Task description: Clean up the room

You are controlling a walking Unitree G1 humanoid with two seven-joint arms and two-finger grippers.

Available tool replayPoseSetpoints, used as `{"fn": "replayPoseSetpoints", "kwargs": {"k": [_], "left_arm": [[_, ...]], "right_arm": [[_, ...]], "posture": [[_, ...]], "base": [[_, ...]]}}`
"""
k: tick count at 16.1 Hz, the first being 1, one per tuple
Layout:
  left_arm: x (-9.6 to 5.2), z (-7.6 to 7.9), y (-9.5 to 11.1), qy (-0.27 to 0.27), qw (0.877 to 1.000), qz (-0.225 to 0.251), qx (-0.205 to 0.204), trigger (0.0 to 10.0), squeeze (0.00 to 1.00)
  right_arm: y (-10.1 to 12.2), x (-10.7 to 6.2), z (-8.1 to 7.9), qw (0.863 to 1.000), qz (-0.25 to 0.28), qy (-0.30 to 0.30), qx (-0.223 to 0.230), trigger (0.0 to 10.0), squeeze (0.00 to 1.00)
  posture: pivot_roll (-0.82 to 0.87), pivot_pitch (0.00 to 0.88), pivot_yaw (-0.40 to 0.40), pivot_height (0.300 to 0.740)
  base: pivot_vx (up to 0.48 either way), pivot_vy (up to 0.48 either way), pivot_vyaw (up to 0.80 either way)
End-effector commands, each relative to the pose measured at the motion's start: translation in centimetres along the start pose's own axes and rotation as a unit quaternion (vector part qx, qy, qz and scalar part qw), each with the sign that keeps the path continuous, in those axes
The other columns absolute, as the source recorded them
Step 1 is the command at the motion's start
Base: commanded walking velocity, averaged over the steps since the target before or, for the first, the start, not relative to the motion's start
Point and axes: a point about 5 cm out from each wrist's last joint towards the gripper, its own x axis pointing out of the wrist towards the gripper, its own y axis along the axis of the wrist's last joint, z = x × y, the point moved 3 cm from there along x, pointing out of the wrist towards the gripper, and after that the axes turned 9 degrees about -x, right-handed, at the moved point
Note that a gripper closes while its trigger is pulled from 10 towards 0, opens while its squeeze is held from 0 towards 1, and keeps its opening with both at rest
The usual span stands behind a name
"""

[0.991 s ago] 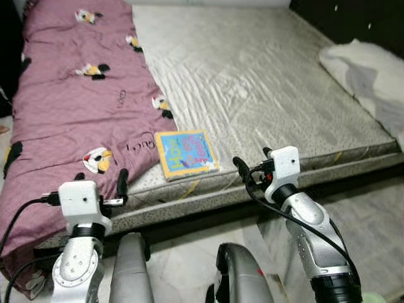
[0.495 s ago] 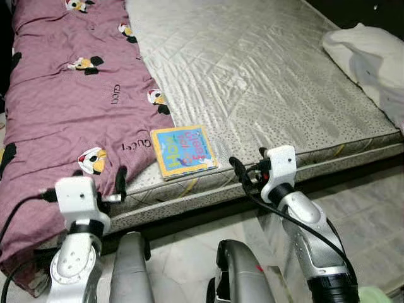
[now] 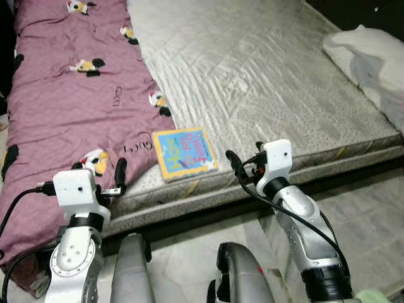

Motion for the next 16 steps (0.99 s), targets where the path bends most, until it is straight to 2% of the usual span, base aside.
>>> {"fn": "replayPoseSetpoints", "kwargs": {"k": [1, 5, 11, 16], "left_arm": [[0.1, 0.0, -0.1, -0.001, 1.000, -0.004, -0.003, 10.0, 0.00], [0.4, 0.0, -0.1, -0.001, 1.000, -0.002, -0.002, 10.0, 0.00], [0.8, 0.1, -0.2, 0.000, 1.000, -0.001, -0.007, 10.0, 0.00], [1.3, 0.0, -2.1, -0.011, 0.998, -0.065, -0.020, 10.0, 0.00]], "right_arm": [[0.6, 0.3, 0.1, 1.000, 0.014, 0.002, -0.008, 10.0, 0.00], [0.7, 0.9, 0.1, 1.000, 0.017, 0.004, -0.010, 10.0, 0.00], [1.0, 1.5, 0.4, 1.000, 0.022, -0.005, -0.008, 10.0, 0.00], [1.0, 1.3, 1.0, 0.999, 0.023, -0.022, -0.003, 10.0, 0.00]], "posture": [[0.02, 0.072, -0.091, 0.624], [0.03, 0.059, -0.099, 0.624], [0.02, 0.053, -0.100, 0.624], [0.01, 0.059, -0.103, 0.624]], "base": [[0.304, 0.000, 0.00], [0.337, 0.000, 0.59], [0.234, 0.000, 0.00], [0.000, 0.000, 0.00]]}}
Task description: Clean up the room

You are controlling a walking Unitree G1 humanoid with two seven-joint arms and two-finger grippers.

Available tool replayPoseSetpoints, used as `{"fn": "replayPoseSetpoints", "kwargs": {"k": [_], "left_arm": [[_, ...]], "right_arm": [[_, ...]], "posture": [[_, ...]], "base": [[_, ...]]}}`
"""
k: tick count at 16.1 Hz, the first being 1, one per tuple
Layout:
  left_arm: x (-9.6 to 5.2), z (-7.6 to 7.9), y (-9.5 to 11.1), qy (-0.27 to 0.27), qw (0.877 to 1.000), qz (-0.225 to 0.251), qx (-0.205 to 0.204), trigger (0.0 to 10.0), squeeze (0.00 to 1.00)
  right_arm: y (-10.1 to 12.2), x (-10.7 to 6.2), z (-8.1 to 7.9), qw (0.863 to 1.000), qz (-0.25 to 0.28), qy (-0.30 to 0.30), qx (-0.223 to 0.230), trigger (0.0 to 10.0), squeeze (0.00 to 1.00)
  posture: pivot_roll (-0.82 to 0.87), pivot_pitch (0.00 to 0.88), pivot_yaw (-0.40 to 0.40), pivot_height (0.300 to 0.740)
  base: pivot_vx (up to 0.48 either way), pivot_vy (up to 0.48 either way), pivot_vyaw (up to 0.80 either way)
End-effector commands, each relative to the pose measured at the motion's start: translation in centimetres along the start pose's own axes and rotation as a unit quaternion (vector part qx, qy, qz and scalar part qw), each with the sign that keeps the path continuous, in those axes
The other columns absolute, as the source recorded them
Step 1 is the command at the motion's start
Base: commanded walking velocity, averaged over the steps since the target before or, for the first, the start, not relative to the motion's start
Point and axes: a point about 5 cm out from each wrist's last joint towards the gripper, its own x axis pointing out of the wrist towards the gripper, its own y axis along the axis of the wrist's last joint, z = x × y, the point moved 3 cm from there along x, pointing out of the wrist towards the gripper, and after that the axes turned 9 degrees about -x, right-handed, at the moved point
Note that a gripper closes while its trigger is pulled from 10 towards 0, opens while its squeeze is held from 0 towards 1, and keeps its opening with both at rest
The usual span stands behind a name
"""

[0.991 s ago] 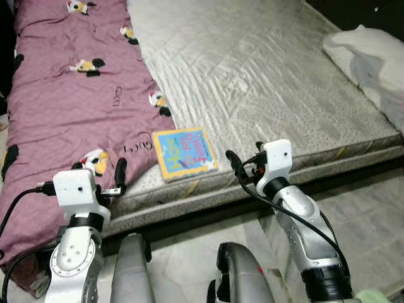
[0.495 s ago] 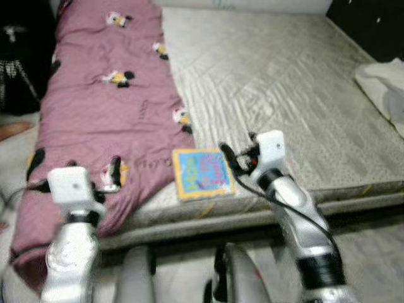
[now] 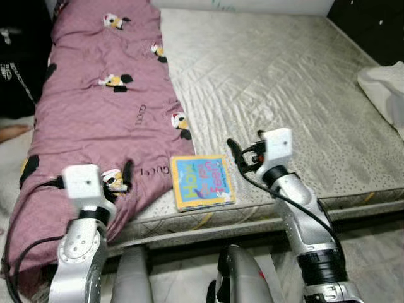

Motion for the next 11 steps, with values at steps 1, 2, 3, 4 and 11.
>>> {"fn": "replayPoseSetpoints", "kwargs": {"k": [1, 2, 3, 4, 11], "left_arm": [[0.6, -0.1, -0.3, -0.008, 1.000, -0.015, -0.008, 10.0, 0.00], [0.9, -0.1, -0.1, -0.011, 1.000, -0.013, -0.011, 10.0, 0.00], [1.4, 0.2, 0.1, -0.015, 1.000, -0.010, -0.011, 10.0, 0.00], [1.5, 0.5, 0.1, -0.021, 1.000, -0.009, -0.015, 10.0, 0.00], [0.9, 1.1, 0.1, -0.022, 0.999, 0.003, -0.023, 10.0, 0.00]], "right_arm": [[-0.3, -0.5, 0.4, 1.000, -0.004, -0.005, 0.007, 10.0, 0.00], [-0.3, -0.6, 0.4, 1.000, -0.004, -0.005, 0.006, 10.0, 0.00], [-0.3, -0.6, 0.6, 1.000, -0.006, -0.007, 0.002, 10.0, 0.00], [-0.2, -0.6, 0.7, 1.000, -0.006, -0.009, 0.000, 10.0, 0.00], [-0.4, -0.6, 0.7, 1.000, -0.010, -0.007, -0.003, 10.0, 0.00]], "posture": [[0.00, 0.064, -0.106, 0.609], [-0.01, 0.070, -0.107, 0.600], [-0.02, 0.077, -0.106, 0.585], [-0.02, 0.074, -0.107, 0.575], [-0.01, 0.072, -0.112, 0.575]], "base": [[0.000, 0.000, 0.00], [0.000, 0.000, 0.00], [0.000, 0.000, 0.00], [0.000, 0.000, 0.00], [0.000, 0.000, 0.00]]}}
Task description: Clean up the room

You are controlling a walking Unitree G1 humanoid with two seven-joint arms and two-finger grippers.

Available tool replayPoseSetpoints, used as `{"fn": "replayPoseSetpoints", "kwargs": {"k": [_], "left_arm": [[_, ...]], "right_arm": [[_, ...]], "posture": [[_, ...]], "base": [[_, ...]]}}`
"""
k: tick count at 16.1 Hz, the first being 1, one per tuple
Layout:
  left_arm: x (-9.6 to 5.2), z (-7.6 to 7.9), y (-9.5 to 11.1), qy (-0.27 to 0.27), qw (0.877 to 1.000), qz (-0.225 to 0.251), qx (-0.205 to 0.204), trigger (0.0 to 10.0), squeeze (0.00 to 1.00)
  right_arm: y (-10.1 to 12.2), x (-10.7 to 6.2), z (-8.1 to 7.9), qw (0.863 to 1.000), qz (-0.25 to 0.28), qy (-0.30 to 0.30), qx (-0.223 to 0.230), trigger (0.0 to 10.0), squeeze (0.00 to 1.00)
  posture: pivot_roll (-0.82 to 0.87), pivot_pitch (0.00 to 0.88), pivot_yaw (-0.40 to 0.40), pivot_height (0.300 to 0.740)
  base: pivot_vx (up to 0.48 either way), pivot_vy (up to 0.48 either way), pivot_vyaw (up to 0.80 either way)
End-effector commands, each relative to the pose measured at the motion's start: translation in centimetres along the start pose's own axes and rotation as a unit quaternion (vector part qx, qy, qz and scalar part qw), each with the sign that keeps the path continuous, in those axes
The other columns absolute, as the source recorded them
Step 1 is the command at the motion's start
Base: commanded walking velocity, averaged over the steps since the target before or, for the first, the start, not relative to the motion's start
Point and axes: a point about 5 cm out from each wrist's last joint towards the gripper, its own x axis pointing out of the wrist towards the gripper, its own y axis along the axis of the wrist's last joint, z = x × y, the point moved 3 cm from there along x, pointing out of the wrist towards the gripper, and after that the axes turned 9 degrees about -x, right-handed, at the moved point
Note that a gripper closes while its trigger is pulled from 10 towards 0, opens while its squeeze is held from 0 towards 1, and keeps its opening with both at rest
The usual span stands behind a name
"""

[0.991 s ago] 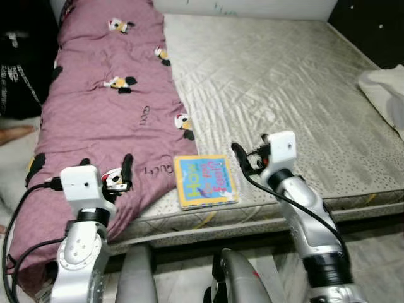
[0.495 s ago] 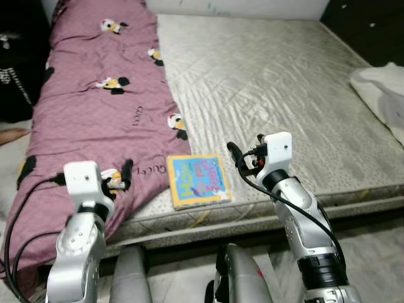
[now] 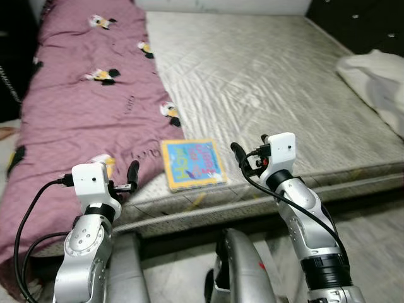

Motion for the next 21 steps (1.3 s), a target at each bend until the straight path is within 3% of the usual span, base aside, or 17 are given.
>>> {"fn": "replayPoseSetpoints", "kwargs": {"k": [1, 13, 19, 21], "left_arm": [[0.1, 0.3, 0.7, -0.005, 1.000, 0.016, -0.002, 10.0, 0.00], [-0.1, -0.1, 0.5, 0.006, 1.000, 0.018, -0.009, 10.0, 0.00], [0.3, -1.0, 0.4, 0.037, 0.998, 0.016, -0.040, 10.0, 0.00], [0.3, -1.1, 0.5, 0.042, 0.998, 0.019, -0.044, 10.0, 0.00]], "right_arm": [[0.4, 0.1, 0.2, 1.000, 0.004, -0.001, -0.004, 10.0, 0.00], [0.4, 0.2, 0.1, 1.000, 0.002, 0.004, -0.004, 10.0, 0.00], [0.4, 0.2, 0.1, 1.000, 0.001, 0.009, -0.006, 10.0, 0.00], [0.4, 0.1, 0.1, 1.000, 0.001, 0.010, -0.004, 10.0, 0.00]], "posture": [[-0.01, 0.072, -0.112, 0.575], [-0.01, 0.061, -0.121, 0.575], [-0.02, 0.075, -0.122, 0.575], [-0.02, 0.078, -0.122, 0.550]], "base": [[0.000, 0.000, 0.00], [0.000, 0.000, -0.10], [0.000, 0.000, 0.00], [0.000, 0.000, 0.00]]}}
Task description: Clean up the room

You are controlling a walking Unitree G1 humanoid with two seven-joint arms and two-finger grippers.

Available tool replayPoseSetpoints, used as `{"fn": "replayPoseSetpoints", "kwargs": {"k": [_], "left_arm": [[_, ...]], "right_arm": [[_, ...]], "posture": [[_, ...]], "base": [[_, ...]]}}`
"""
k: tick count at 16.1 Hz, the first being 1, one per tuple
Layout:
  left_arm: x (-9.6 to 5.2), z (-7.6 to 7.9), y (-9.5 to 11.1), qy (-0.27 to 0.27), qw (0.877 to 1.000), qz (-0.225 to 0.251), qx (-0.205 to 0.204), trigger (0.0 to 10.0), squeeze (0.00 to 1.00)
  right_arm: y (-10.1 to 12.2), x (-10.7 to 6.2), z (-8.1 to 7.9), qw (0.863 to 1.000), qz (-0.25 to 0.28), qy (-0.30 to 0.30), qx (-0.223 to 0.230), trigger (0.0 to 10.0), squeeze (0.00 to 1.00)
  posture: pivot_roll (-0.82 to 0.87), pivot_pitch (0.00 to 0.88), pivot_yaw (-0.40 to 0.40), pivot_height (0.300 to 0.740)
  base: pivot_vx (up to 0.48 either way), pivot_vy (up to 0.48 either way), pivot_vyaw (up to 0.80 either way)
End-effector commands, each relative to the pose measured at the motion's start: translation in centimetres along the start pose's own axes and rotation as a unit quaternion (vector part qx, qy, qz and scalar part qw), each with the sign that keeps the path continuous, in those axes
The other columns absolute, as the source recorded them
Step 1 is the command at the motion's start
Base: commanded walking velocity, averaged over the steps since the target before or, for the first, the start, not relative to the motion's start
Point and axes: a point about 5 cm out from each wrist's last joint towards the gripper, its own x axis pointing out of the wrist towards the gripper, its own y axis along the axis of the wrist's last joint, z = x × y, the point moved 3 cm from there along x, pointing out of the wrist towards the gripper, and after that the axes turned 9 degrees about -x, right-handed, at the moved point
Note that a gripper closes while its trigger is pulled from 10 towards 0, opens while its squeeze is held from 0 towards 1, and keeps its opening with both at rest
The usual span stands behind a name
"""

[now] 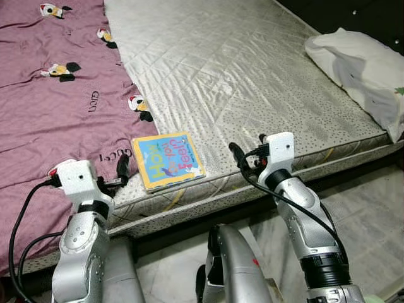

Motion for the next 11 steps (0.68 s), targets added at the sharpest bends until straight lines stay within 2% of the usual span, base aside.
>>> {"fn": "replayPoseSetpoints", "kwargs": {"k": [1, 3, 8, 11], "left_arm": [[0.0, 0.0, -0.2, 0.003, 1.000, -0.005, -0.003, 10.0, 0.00], [0.0, -0.1, -0.3, 0.010, 1.000, -0.004, -0.005, 10.0, 0.00], [0.1, -1.2, 0.4, 0.041, 0.999, 0.014, -0.033, 10.0, 0.00], [0.1, -1.3, 0.5, 0.044, 0.998, 0.018, -0.037, 10.0, 0.00]], "right_arm": [[0.4, 0.0, 0.2, 1.000, 0.004, -0.001, -0.006, 10.0, 0.00], [0.4, 0.0, 0.2, 1.000, 0.004, -0.001, -0.005, 10.0, 0.00], [0.2, 0.0, 0.4, 1.000, -0.001, 0.001, -0.010, 10.0, 0.00], [0.2, 0.0, 0.4, 1.000, -0.001, 0.001, -0.012, 10.0, 0.00]], "posture": [[-0.02, 0.078, -0.122, 0.540], [-0.02, 0.078, -0.123, 0.511], [-0.02, 0.076, -0.125, 0.511], [-0.02, 0.075, -0.125, 0.511]], "base": [[0.000, 0.000, 0.00], [0.000, 0.000, 0.00], [0.000, 0.000, 0.00], [0.000, 0.000, 0.00]]}}
